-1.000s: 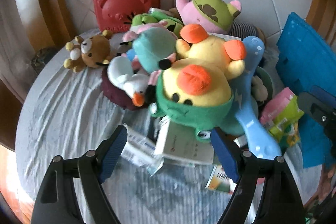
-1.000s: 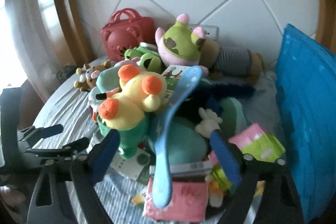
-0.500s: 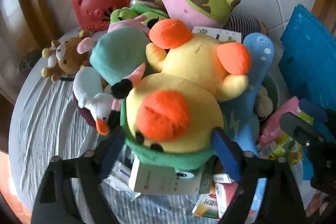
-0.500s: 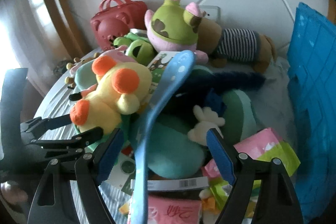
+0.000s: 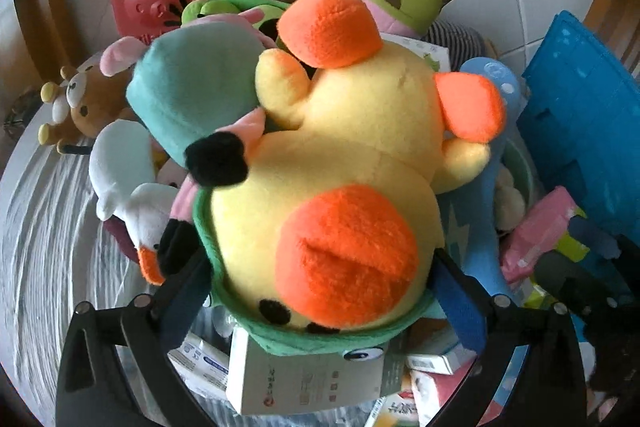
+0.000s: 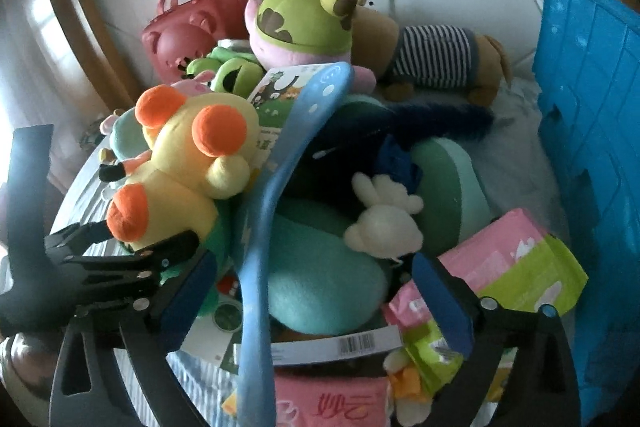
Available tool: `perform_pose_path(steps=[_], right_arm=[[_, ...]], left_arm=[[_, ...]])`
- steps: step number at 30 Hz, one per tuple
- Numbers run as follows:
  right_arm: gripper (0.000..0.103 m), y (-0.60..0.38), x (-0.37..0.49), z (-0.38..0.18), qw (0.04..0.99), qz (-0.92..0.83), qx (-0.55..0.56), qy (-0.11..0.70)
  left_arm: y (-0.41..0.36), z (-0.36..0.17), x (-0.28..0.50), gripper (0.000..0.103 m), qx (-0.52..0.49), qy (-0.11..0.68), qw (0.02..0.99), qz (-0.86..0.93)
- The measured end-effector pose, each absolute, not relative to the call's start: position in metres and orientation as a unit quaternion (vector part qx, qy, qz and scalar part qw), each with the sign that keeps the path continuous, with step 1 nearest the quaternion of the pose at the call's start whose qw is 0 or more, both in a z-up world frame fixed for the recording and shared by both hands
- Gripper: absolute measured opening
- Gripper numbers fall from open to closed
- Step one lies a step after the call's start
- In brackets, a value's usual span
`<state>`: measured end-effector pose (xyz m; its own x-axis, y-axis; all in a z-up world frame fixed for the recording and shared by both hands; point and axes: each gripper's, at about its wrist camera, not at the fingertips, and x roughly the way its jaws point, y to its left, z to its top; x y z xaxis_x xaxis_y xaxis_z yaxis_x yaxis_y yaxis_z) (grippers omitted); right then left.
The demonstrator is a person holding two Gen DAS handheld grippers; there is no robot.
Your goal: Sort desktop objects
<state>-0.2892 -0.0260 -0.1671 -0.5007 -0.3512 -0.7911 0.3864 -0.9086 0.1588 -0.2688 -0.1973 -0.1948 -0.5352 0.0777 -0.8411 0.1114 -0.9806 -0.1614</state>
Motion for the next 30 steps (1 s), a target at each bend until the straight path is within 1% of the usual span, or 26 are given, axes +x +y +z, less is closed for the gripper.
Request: perform_pose_path(steps=[3, 5, 7, 9, 10, 12, 13, 14, 15, 20, 21, 22, 24, 25, 27, 28, 29, 30], right_arm=[[0.101, -0.023, -0.287, -0.166, 0.208, -0.87, 0.447, 0.02], [0.102, -0.019, -0.288, -0.167, 0.202, -0.871, 0.448, 0.017], [0.102, -0.018, -0.29, -0.171, 0.2, -0.868, 0.454, 0.016], [0.102, -0.022, -0.293, -0.176, 0.204, -0.863, 0.462, 0.021], [0.101, -0.026, -0.295, -0.178, 0.208, -0.86, 0.465, 0.023], [0.089, -0.039, -0.297, -0.181, 0.224, -0.855, 0.467, 0.028], [0.076, -0.046, -0.298, -0.183, 0.231, -0.852, 0.469, 0.033], [0.066, -0.056, -0.3, -0.186, 0.24, -0.847, 0.473, 0.039], [0.064, -0.062, -0.301, -0.187, 0.247, -0.844, 0.474, 0.041], [0.064, -0.085, -0.312, -0.205, 0.256, -0.832, 0.49, 0.039], [0.064, -0.086, -0.314, -0.21, 0.255, -0.831, 0.493, 0.033], [0.067, -0.087, -0.315, -0.214, 0.252, -0.83, 0.497, 0.03], [0.074, -0.089, -0.313, -0.216, 0.25, -0.834, 0.492, 0.029], [0.078, -0.091, -0.312, -0.215, 0.251, -0.835, 0.49, 0.029], [0.079, -0.091, -0.31, -0.217, 0.24, -0.839, 0.486, 0.036], [0.075, -0.091, -0.309, -0.218, 0.241, -0.84, 0.486, 0.035], [0.058, -0.091, -0.306, -0.218, 0.24, -0.842, 0.482, 0.04], [0.046, -0.089, -0.302, -0.215, 0.234, -0.847, 0.474, 0.047]], left_arm=[[-0.2, -0.19, -0.267, 0.103, 0.47, 0.108, 0.011, -0.876], [-0.196, -0.198, -0.274, 0.103, 0.469, 0.095, 0.013, -0.878], [-0.195, -0.201, -0.274, 0.098, 0.463, 0.082, 0.015, -0.882], [-0.197, -0.197, -0.267, 0.086, 0.457, 0.078, 0.013, -0.886], [-0.2, -0.194, -0.264, 0.085, 0.457, 0.076, 0.01, -0.886], [-0.206, -0.191, -0.26, 0.081, 0.46, 0.073, 0.01, -0.885], [-0.211, -0.19, -0.259, 0.081, 0.463, 0.072, 0.011, -0.884], [-0.213, -0.19, -0.258, 0.08, 0.464, 0.071, 0.014, -0.883], [-0.216, -0.189, -0.256, 0.08, 0.466, 0.069, 0.018, -0.882], [-0.227, -0.191, -0.244, 0.08, 0.469, 0.055, 0.031, -0.881], [-0.227, -0.194, -0.242, 0.082, 0.472, 0.058, 0.031, -0.879], [-0.227, -0.197, -0.243, 0.084, 0.471, 0.06, 0.032, -0.88], [-0.224, -0.2, -0.243, 0.095, 0.469, 0.057, 0.035, -0.881], [-0.223, -0.201, -0.243, 0.096, 0.47, 0.055, 0.038, -0.88], [-0.224, -0.203, -0.244, 0.096, 0.468, 0.058, 0.039, -0.881], [-0.223, -0.203, -0.243, 0.095, 0.465, 0.058, 0.04, -0.883], [-0.223, -0.203, -0.241, 0.089, 0.462, 0.056, 0.039, -0.884], [-0.223, -0.201, -0.239, 0.085, 0.458, 0.056, 0.039, -0.886]])
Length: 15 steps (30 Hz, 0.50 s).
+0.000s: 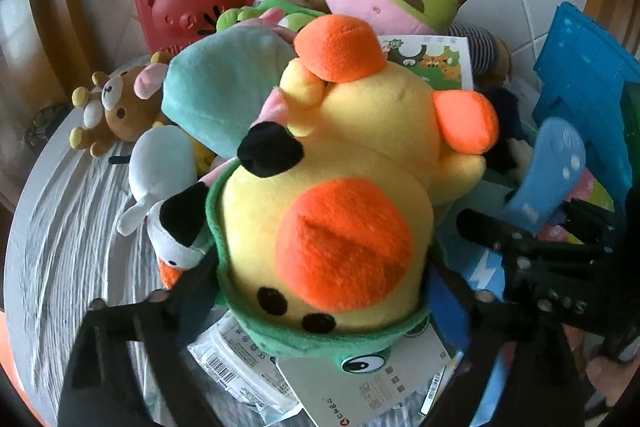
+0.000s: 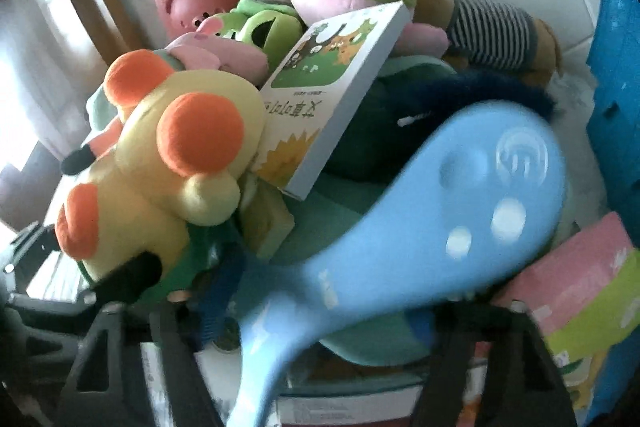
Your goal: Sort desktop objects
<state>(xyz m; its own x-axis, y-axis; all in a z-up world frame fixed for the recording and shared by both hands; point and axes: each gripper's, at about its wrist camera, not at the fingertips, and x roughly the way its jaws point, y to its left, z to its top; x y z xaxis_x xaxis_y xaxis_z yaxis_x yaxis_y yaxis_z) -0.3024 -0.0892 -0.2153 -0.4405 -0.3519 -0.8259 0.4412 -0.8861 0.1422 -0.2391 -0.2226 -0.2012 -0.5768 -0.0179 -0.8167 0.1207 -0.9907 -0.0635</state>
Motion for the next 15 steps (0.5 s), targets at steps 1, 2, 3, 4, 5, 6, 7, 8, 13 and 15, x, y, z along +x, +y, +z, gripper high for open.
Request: perform_pose_path(steps=[1, 2, 3, 4, 5, 6, 7, 8, 13, 15], right_arm=[[0.036, -0.086, -0.299, -0.212, 0.239, -0.848, 0.471, 0.035], [0.032, -0.082, -0.298, -0.211, 0.248, -0.845, 0.474, 0.017], [0.031, -0.078, -0.295, -0.208, 0.253, -0.843, 0.475, 0.006], [0.031, -0.077, -0.292, -0.206, 0.251, -0.845, 0.472, 0.006], [0.029, -0.074, -0.288, -0.204, 0.25, -0.846, 0.47, 0.004], [0.029, -0.072, -0.285, -0.201, 0.251, -0.847, 0.468, 0.0], [0.028, -0.069, -0.281, -0.198, 0.251, -0.849, 0.466, -0.002], [0.027, -0.067, -0.277, -0.195, 0.249, -0.851, 0.463, -0.001], [0.022, -0.06, -0.257, -0.164, 0.239, -0.869, 0.433, 0.002], [0.02, -0.057, -0.246, -0.149, 0.236, -0.877, 0.419, 0.005]], left_arm=[[-0.224, -0.198, -0.236, 0.084, 0.454, 0.058, 0.04, -0.888], [-0.225, -0.196, -0.234, 0.08, 0.452, 0.06, 0.042, -0.889], [-0.226, -0.194, -0.231, 0.079, 0.451, 0.06, 0.046, -0.889], [-0.228, -0.191, -0.228, 0.079, 0.448, 0.056, 0.053, -0.891], [-0.229, -0.187, -0.225, 0.079, 0.443, 0.05, 0.06, -0.893], [-0.23, -0.184, -0.222, 0.078, 0.437, 0.045, 0.066, -0.896], [-0.233, -0.18, -0.218, 0.078, 0.432, 0.043, 0.07, -0.898], [-0.235, -0.176, -0.216, 0.078, 0.428, 0.045, 0.069, -0.9], [-0.239, -0.155, -0.2, 0.077, 0.409, 0.05, 0.062, -0.909], [-0.235, -0.145, -0.193, 0.077, 0.399, 0.046, 0.052, -0.914]])
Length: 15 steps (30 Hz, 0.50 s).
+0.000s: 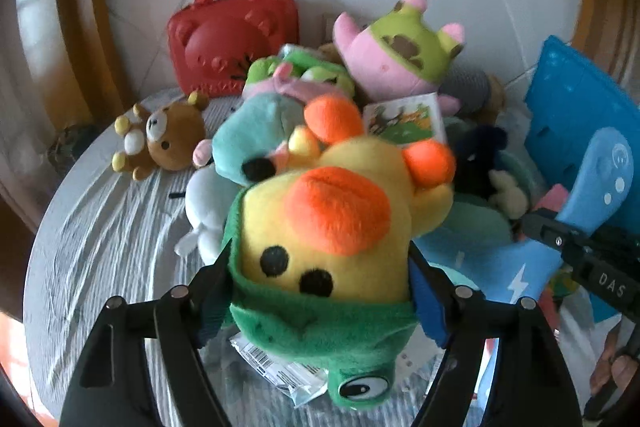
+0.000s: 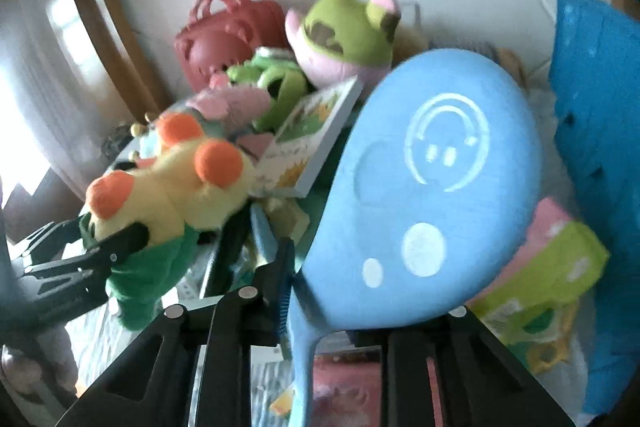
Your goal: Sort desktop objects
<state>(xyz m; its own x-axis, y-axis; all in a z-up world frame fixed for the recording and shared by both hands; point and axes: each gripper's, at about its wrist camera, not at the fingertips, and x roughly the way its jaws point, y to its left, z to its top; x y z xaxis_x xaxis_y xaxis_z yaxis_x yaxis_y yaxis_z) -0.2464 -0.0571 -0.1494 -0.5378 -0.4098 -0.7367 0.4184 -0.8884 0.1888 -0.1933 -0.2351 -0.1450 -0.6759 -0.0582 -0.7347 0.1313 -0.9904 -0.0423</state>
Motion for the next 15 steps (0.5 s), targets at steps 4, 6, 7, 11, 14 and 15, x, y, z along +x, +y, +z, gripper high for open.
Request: perform_pose_path(steps=[4, 6, 7, 11, 14, 15], right_arm=[[0.017, -0.049, -0.23, -0.128, 0.225, -0.889, 0.398, 0.011], [0.017, -0.043, -0.223, -0.12, 0.22, -0.893, 0.392, 0.014], [0.017, -0.04, -0.22, -0.117, 0.218, -0.895, 0.389, 0.015], [0.017, -0.027, -0.215, -0.112, 0.211, -0.898, 0.387, 0.01], [0.017, -0.021, -0.211, -0.109, 0.211, -0.899, 0.383, 0.014], [0.017, -0.016, -0.209, -0.106, 0.213, -0.899, 0.381, 0.016]], left_arm=[[-0.229, -0.131, -0.179, 0.076, 0.393, 0.049, 0.04, -0.917], [-0.225, -0.128, -0.172, 0.076, 0.392, 0.047, 0.035, -0.918], [-0.222, -0.127, -0.169, 0.076, 0.392, 0.045, 0.035, -0.918], [-0.21, -0.127, -0.161, 0.076, 0.396, 0.042, 0.028, -0.917], [-0.199, -0.119, -0.156, 0.076, 0.388, 0.041, 0.023, -0.92], [-0.195, -0.116, -0.155, 0.076, 0.384, 0.041, 0.022, -0.922]])
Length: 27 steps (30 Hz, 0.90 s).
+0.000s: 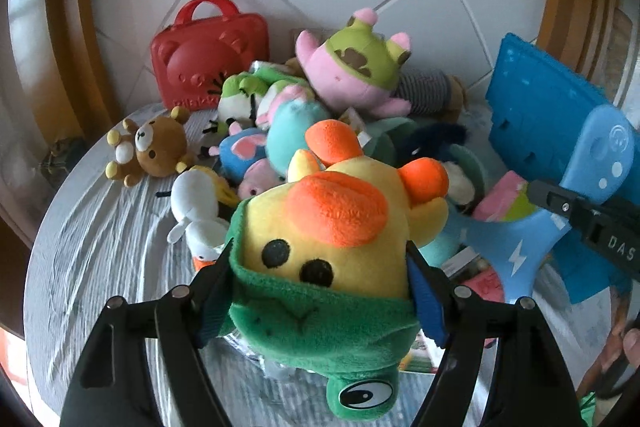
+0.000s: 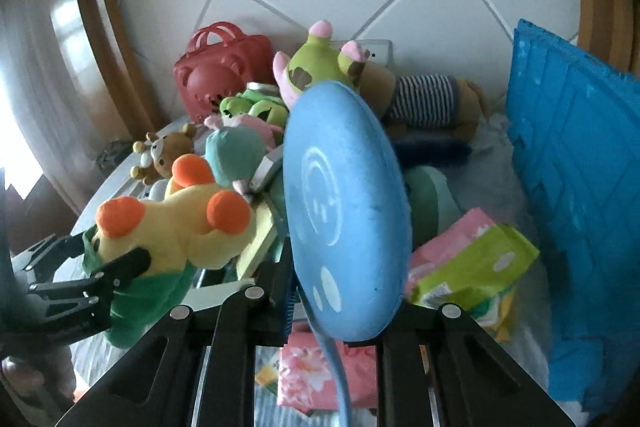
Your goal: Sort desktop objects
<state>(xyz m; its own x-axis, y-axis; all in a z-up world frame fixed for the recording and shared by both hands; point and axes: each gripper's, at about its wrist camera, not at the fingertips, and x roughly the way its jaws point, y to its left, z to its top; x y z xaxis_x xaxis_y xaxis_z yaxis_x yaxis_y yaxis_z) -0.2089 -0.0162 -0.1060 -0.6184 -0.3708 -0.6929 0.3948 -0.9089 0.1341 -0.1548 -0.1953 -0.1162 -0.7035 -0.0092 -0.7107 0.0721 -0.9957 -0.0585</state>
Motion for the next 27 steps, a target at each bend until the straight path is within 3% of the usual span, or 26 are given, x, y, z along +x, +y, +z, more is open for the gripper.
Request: perform_pose_path(steps=[7, 9, 11, 13, 22, 24, 25, 26, 27], right_arm=[[0.019, 0.01, -0.206, -0.103, 0.227, -0.894, 0.385, 0.021], [0.036, 0.021, -0.208, -0.115, 0.229, -0.887, 0.4, 0.003], [0.071, 0.029, -0.206, -0.126, 0.22, -0.885, 0.411, -0.007], [0.08, 0.038, -0.2, -0.136, 0.213, -0.882, 0.42, -0.019], [0.08, 0.051, -0.153, -0.175, 0.177, -0.871, 0.457, -0.024], [0.062, 0.058, -0.142, -0.173, 0.171, -0.877, 0.447, -0.034], [0.029, 0.06, -0.138, -0.174, 0.166, -0.878, 0.447, -0.035], [0.013, 0.062, -0.135, -0.174, 0.157, -0.88, 0.446, -0.035], [0.013, 0.064, -0.132, -0.174, 0.155, -0.88, 0.447, -0.037]], left_arm=[[-0.172, -0.111, -0.151, 0.076, 0.376, 0.04, 0.028, -0.925], [-0.169, -0.123, -0.151, 0.076, 0.39, 0.04, 0.033, -0.919], [-0.167, -0.136, -0.15, 0.076, 0.406, 0.042, 0.035, -0.912], [-0.164, -0.149, -0.148, 0.076, 0.421, 0.037, 0.032, -0.906], [-0.155, -0.17, -0.125, 0.076, 0.434, 0.014, 0.0, -0.901], [-0.157, -0.171, -0.122, 0.076, 0.433, 0.014, -0.004, -0.901], [-0.157, -0.172, -0.118, 0.076, 0.433, 0.014, -0.005, -0.901], [-0.157, -0.172, -0.115, 0.076, 0.432, 0.013, -0.006, -0.902], [-0.156, -0.171, -0.112, 0.076, 0.431, 0.01, -0.008, -0.902]])
